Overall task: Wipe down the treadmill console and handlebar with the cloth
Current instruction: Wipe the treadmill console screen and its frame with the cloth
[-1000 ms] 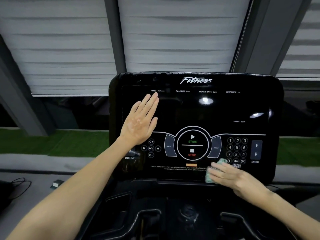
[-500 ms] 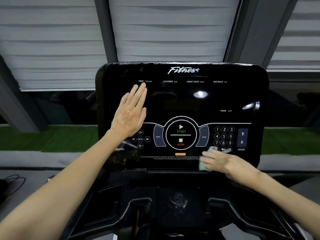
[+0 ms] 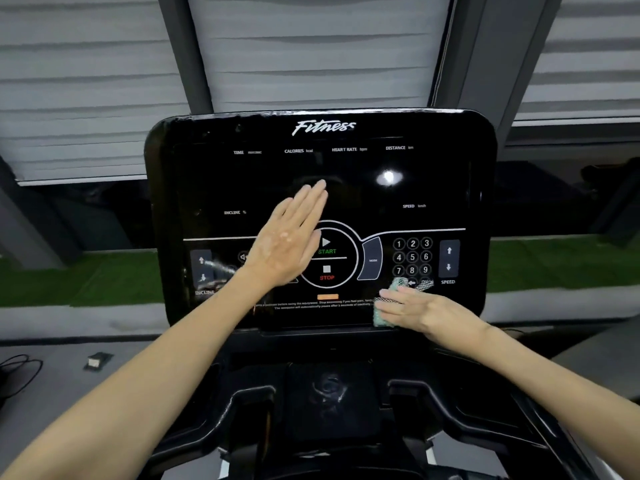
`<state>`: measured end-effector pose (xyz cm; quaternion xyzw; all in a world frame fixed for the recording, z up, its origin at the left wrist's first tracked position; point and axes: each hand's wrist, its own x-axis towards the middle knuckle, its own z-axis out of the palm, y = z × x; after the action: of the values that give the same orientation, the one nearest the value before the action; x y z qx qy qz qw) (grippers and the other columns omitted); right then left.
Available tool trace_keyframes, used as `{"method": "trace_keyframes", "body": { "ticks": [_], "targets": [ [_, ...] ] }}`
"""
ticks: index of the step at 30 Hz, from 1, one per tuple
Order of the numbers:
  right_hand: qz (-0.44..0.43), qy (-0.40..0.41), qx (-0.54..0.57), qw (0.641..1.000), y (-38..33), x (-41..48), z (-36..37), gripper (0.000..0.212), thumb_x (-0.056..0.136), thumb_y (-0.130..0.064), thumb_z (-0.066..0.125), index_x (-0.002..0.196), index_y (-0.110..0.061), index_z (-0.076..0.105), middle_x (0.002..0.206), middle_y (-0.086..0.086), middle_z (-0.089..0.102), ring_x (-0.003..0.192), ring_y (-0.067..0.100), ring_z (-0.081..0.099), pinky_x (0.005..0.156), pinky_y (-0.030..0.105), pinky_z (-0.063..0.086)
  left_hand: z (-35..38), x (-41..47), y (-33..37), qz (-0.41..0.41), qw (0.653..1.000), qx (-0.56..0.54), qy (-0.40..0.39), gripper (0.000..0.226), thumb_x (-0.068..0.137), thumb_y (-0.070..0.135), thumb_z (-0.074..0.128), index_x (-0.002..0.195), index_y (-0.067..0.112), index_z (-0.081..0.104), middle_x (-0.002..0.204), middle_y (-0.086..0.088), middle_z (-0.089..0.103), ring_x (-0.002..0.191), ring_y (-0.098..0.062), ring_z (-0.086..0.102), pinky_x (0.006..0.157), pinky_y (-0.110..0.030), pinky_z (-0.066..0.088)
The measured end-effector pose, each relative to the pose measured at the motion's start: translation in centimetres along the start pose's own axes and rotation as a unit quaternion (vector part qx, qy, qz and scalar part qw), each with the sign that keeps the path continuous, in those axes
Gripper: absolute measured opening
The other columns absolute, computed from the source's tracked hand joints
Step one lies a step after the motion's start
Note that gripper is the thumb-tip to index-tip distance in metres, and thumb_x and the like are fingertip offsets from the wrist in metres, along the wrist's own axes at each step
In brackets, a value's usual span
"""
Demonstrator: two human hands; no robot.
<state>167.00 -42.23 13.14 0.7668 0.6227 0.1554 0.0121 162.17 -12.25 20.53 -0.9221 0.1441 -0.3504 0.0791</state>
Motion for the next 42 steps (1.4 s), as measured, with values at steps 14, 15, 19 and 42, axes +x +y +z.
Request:
{"method": "trace_keyframes", "body": {
  "ticks": [14,15,19,42],
  "targets": [
    [0.093,0.064,0.042,0.993,2.3,-6.5,0.6,0.061,0.073,0.017,0.038,0.125,-0.005,0.06,0.135,0.008,0.058,0.134,0.027,0.043,0.116,0.033,0.022,1.3,0.5,2.0,-0.019,0.998,0.053,-0.031,0.058,0.102,0.025,0.034,0.152,0.001,0.018,0.162,-0.013,0.012,0.149,-0.027,0.014,0.117,-0.039,0.021],
    [0.085,0.07,0.039,0.993,2.1,-5.8,0.8,0.06,0.073,0.018,0.038,0.124,-0.005,0.061,0.134,0.007,0.059,0.131,0.03,0.047,0.115,0.033,0.022,1.3,0.5,2.1,-0.02,0.998,0.053,-0.03,0.058,0.102,0.025,0.033,0.152,0.0,0.018,0.162,-0.013,0.012,0.149,-0.027,0.014,0.117,-0.039,0.021],
    [0.075,0.07,0.038,0.994,1.5,-5.6,-0.1,0.06,0.07,0.022,0.034,0.117,0.0,0.064,0.125,0.01,0.064,0.126,0.031,0.051,0.117,0.027,0.017,1.3,0.4,2.1,-0.022,0.999,0.044,-0.022,0.058,0.101,0.026,0.033,0.152,0.0,0.019,0.161,-0.013,0.014,0.149,-0.027,0.016,0.117,-0.041,0.022],
    [0.156,0.231,0.103,0.955,-0.2,-4.3,-1.5,0.065,0.06,0.036,0.054,0.116,0.005,0.066,0.123,0.009,0.064,0.126,0.02,0.054,0.111,0.025,0.035,0.5,0.5,3.7,-0.075,0.996,-0.026,-0.03,0.056,0.099,0.021,0.032,0.15,-0.001,0.024,0.16,-0.014,0.019,0.148,-0.028,0.017,0.119,-0.041,0.025]
  ]
}}
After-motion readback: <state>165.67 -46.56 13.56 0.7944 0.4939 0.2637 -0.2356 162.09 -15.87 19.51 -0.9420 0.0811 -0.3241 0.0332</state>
